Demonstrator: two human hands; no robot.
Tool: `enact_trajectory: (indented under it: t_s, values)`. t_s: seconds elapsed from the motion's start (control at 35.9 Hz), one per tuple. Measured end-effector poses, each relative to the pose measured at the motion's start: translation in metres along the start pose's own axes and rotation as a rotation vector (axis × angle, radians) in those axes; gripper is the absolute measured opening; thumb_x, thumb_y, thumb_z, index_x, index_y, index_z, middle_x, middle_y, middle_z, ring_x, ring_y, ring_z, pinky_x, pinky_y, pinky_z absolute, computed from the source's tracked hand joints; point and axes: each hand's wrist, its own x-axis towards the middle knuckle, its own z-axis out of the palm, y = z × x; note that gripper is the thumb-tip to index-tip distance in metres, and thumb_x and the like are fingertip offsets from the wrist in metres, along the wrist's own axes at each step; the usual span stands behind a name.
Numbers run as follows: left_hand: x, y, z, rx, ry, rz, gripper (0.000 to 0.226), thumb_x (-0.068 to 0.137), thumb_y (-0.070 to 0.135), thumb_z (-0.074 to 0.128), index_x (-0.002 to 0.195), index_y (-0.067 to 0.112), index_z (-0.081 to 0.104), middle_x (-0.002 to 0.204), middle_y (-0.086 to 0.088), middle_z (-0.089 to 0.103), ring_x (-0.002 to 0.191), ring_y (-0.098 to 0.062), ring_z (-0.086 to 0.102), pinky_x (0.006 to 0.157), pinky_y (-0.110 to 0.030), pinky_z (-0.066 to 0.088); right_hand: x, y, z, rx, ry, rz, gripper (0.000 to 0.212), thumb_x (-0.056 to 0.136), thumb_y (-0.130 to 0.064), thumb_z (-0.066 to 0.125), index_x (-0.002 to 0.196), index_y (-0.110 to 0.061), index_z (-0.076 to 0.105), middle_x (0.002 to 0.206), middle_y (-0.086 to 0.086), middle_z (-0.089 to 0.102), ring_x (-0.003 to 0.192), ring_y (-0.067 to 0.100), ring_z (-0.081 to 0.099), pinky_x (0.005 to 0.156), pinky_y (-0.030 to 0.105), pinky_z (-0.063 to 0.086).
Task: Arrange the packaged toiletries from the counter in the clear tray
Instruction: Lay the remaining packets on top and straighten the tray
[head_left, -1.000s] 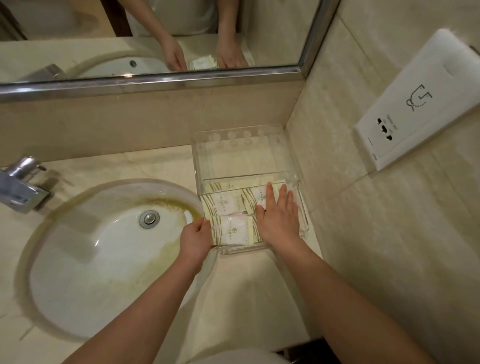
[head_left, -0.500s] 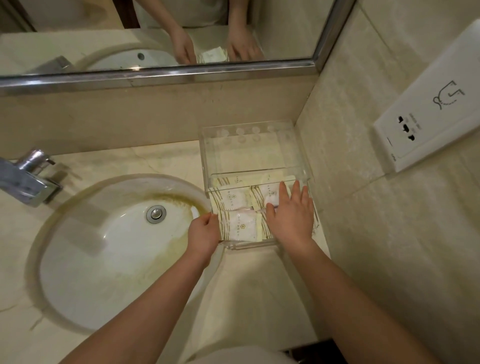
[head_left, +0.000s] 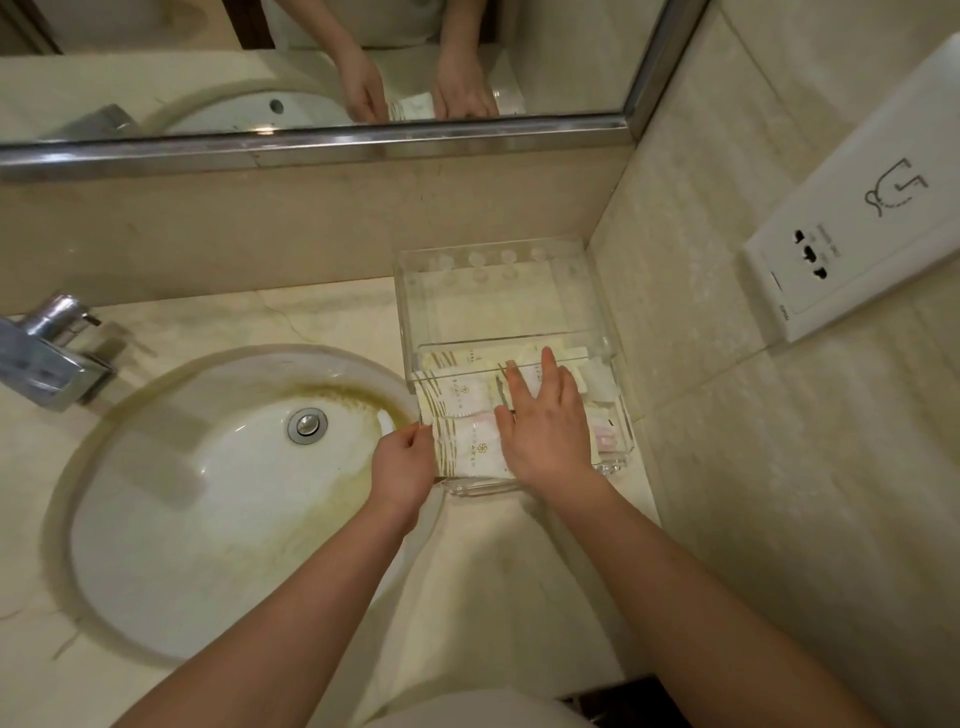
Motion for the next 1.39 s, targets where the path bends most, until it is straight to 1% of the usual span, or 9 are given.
enact_trajectory:
  t_s: [0.22, 0.42, 0.56, 0.75, 0.84, 0.89, 1.11, 1.23, 1.39]
  values:
    - [0.0, 0.0, 0.003, -0.002, 0.021, 0.004, 0.033, 0.094, 0.017, 0.047, 0.063, 0.007, 0.048, 0.049, 0.004, 0.038, 0.058, -0.019, 0.036, 0.059, -0.036, 0.035, -0.019, 0.015, -0.012, 0.116, 0.082, -0.014, 0.058, 0.099, -0.046, 0.034, 0.153, -0.026, 0.026, 0.165, 0.01, -0.004, 0.151, 0.031, -0.006, 0.123, 0.048, 0.007]
    - [0.004, 0.009, 0.007, -0.021, 0.032, -0.028, 0.044, 0.097, 0.015, 0.045, 0.054, 0.015, 0.038, 0.037, 0.013, 0.032, 0.053, -0.015, 0.03, 0.062, -0.036, 0.031, -0.086, 0.049, 0.001, 0.35, 0.278, 0.371, 0.06, 0.094, -0.037, 0.05, 0.15, -0.029, 0.029, 0.161, 0.008, 0.016, 0.146, 0.03, 0.014, 0.113, 0.05, 0.028]
    - [0.014, 0.012, 0.006, -0.023, 0.048, -0.034, 0.038, 0.094, 0.015, 0.045, 0.056, 0.014, 0.043, 0.042, 0.009, 0.038, 0.059, -0.019, 0.037, 0.062, -0.036, 0.033, -0.081, 0.047, 0.006, 0.294, 0.249, 0.076, 0.061, 0.097, -0.036, 0.045, 0.153, -0.03, 0.024, 0.163, 0.0, 0.014, 0.148, 0.023, 0.009, 0.117, 0.037, 0.017]
    - [0.014, 0.021, 0.01, -0.008, 0.098, 0.019, 0.021, 0.096, 0.017, 0.046, 0.093, 0.006, 0.063, 0.078, -0.004, 0.059, 0.069, -0.018, 0.051, 0.062, -0.028, 0.039, -0.053, 0.049, 0.015, 0.468, 0.265, 0.176, 0.073, 0.094, -0.039, 0.056, 0.154, -0.03, 0.016, 0.163, -0.007, -0.001, 0.147, 0.016, 0.006, 0.113, 0.041, 0.031]
    - [0.016, 0.025, 0.012, -0.041, 0.16, -0.056, 0.035, 0.098, 0.025, 0.048, 0.131, 0.012, 0.05, 0.105, 0.0, 0.055, 0.092, -0.017, 0.054, 0.078, -0.029, 0.042, -0.047, 0.046, 0.017, 0.562, 0.337, 0.176, 0.075, 0.088, -0.035, 0.067, 0.151, -0.028, 0.026, 0.162, -0.008, 0.003, 0.148, 0.016, 0.008, 0.113, 0.038, 0.032]
    - [0.019, 0.028, 0.014, -0.062, 0.176, -0.08, 0.045, 0.098, 0.027, 0.05, 0.139, 0.011, 0.041, 0.103, 0.002, 0.052, 0.095, -0.018, 0.051, 0.081, -0.031, 0.04, -0.047, 0.049, 0.021, 0.565, 0.379, 0.203, 0.083, 0.08, -0.036, 0.077, 0.149, -0.025, 0.031, 0.162, -0.004, 0.007, 0.147, 0.02, 0.012, 0.11, 0.034, 0.032]
    - [0.03, 0.031, 0.012, -0.151, 0.141, -0.092, 0.06, 0.093, 0.031, 0.052, 0.146, 0.017, 0.029, 0.092, 0.007, 0.055, 0.085, -0.012, 0.056, 0.097, -0.04, 0.047, -0.026, 0.051, 0.021, 0.778, 0.359, 0.266, 0.103, 0.075, -0.029, 0.084, 0.153, -0.028, 0.017, 0.161, -0.001, 0.016, 0.144, 0.013, 0.027, 0.107, 0.023, 0.032]
    - [0.023, 0.024, 0.014, -0.033, 0.05, 0.046, 0.073, 0.085, 0.029, 0.066, 0.147, 0.018, 0.029, 0.133, -0.003, 0.054, 0.114, -0.019, 0.058, 0.103, -0.04, 0.046, -0.019, 0.052, 0.02, 0.759, 0.359, 0.259, 0.103, 0.076, -0.029, 0.083, 0.154, -0.028, 0.016, 0.162, -0.001, 0.014, 0.144, 0.01, 0.024, 0.102, 0.018, 0.028]
    - [0.027, 0.027, 0.026, 0.126, 0.066, 0.123, 0.097, 0.075, 0.029, 0.078, 0.15, 0.014, 0.019, 0.149, -0.011, 0.031, 0.134, -0.027, 0.04, 0.113, -0.043, 0.035, -0.007, 0.052, 0.017, 0.76, 0.369, 0.245, 0.104, 0.074, -0.025, 0.084, 0.154, -0.026, 0.016, 0.163, 0.001, 0.013, 0.145, 0.01, 0.021, 0.105, 0.015, 0.025]
